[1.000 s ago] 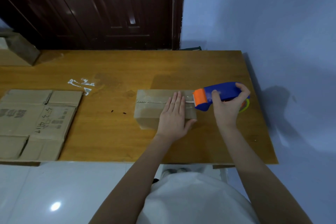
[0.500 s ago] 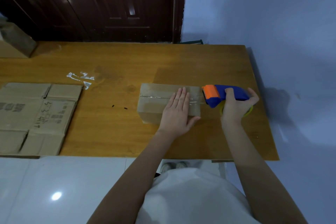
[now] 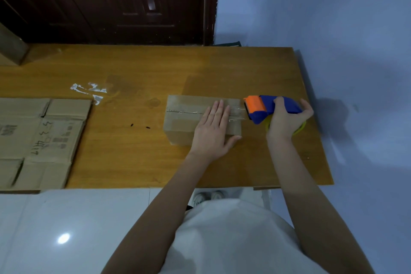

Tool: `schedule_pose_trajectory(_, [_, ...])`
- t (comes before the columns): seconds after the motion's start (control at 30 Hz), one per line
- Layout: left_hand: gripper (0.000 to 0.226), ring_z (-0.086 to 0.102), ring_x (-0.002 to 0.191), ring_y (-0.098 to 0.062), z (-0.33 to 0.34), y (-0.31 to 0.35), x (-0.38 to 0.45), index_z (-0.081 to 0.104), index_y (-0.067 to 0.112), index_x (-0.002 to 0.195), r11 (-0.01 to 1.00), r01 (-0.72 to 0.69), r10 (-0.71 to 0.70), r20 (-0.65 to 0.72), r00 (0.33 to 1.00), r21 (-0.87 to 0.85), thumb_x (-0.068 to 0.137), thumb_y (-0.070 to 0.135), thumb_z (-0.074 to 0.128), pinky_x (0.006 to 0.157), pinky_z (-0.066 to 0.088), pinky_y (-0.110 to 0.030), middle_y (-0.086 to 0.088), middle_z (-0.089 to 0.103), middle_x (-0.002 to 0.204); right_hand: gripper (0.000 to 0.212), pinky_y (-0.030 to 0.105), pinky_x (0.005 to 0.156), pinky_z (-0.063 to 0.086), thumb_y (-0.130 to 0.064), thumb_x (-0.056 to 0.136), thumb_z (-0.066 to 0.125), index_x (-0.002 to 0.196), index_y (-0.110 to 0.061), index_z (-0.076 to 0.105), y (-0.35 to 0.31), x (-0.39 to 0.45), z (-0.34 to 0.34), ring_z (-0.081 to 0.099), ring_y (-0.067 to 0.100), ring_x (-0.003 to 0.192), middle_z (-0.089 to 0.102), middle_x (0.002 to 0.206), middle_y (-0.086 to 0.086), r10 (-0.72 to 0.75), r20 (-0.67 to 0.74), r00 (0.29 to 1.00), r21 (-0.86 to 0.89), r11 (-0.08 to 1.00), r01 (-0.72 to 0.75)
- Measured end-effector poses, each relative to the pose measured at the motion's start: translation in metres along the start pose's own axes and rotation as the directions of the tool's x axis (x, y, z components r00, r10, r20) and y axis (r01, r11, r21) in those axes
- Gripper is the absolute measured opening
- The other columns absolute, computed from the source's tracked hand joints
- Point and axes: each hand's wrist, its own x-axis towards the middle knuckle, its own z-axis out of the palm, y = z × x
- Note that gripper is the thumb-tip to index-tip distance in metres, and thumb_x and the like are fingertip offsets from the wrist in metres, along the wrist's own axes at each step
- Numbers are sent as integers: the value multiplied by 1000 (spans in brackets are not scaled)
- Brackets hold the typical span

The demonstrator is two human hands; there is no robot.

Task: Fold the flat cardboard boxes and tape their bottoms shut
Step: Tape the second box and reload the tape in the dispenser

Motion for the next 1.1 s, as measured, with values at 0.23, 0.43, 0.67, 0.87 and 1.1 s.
schedule_pose_trajectory(0.23, [86,1,146,-23,-2,0,0,8,8,150,1000,-1,0,21,1000,18,89,68,12,119,0,-35,-14,6,158,62,34,76,58,-15,72,75,123,-21,39,6,2,-1,64,18,90,53,114,5,58,-24,998,25,998,-57])
schedule_pose_trajectory(0.43, [86,4,146,-24,-2,1,0,10,8,150,1000,6,-6,11,1000,14,89,68,12,120,4,-36,-14,9,157,62,20,68,55,-8,76,73,128,-15,38,3,6,2,63,13,88,52,115,5,-56,6,998,-2,998,56])
schedule_pose_trajectory(0.67, [85,2,146,-23,-3,0,1,8,9,151,1000,-4,4,22,1000,20,90,68,14,119,-1,-35,-13,6,158,57,28,60,52,-11,75,71,120,-23,39,16,4,-2,62,18,84,50,115,6,309,-58,949,206,934,-291])
schedule_pose_trajectory(0.87, [81,-2,146,-26,-8,8,0,0,16,151,999,46,-46,43,998,0,91,66,22,118,-3,-37,-15,-1,158,66,25,58,49,-13,79,74,131,-16,34,25,-6,-5,58,12,84,46,107,0,396,61,916,273,876,-397])
schedule_pose_trajectory(1.1, [95,-2,146,-33,-10,29,12,10,-8,146,998,58,-58,47,997,8,85,52,51,120,4,-42,-24,-1,156,71,32,66,53,-16,73,80,125,-25,32,27,-11,-3,59,18,95,45,122,5,358,44,933,247,901,-357])
